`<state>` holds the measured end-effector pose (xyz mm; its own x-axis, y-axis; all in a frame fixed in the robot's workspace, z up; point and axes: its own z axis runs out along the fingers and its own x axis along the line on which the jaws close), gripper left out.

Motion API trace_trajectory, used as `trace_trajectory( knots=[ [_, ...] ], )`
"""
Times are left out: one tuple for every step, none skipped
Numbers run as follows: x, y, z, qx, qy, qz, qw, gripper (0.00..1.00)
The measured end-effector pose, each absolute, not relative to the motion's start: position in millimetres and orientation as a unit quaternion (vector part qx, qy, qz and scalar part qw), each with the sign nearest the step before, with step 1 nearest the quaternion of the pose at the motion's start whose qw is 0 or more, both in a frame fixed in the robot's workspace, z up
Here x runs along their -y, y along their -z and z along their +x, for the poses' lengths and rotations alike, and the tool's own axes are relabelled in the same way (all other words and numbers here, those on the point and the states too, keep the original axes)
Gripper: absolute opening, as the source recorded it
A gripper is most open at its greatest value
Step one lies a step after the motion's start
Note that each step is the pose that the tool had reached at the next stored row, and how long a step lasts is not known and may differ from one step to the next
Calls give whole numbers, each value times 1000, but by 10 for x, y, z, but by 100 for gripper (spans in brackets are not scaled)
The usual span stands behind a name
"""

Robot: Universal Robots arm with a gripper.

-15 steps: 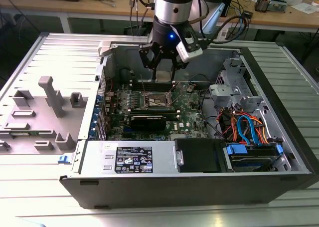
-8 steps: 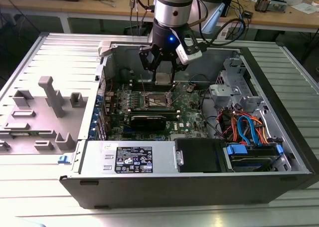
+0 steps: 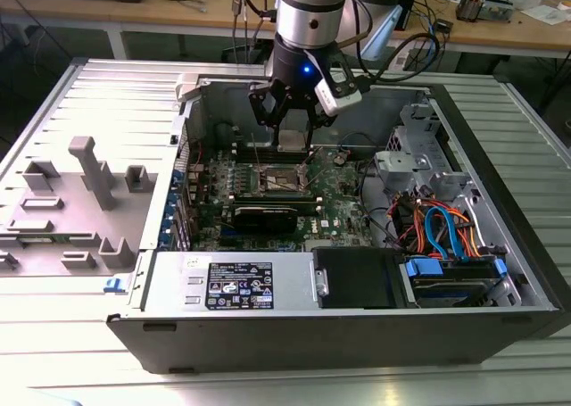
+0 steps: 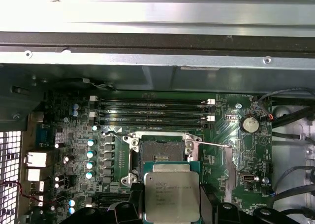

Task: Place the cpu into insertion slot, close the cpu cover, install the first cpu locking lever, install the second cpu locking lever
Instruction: 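Place the cpu into insertion slot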

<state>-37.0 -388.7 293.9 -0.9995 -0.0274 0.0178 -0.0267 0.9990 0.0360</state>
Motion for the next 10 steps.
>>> trace_trajectory(
  knots=[
    [3887,-2932,-370,1000,18,13,9,55],
    [3887,-2923,-370,1000,18,13,9,55],
    [3887,-2912,-370,1000,18,14,9,55],
    [3887,-2892,-370,1000,18,14,9,55],
    [3887,-2880,-371,1000,18,14,9,55],
    [3887,-2855,-371,1000,18,14,9,55],
    [3887,-2832,-371,1000,18,14,9,55],
    [3887,-2819,-372,1000,18,14,9,55],
    [3887,-2809,-372,1000,18,13,9,55],
    [3887,-2798,-373,1000,18,13,9,55]
  ],
)
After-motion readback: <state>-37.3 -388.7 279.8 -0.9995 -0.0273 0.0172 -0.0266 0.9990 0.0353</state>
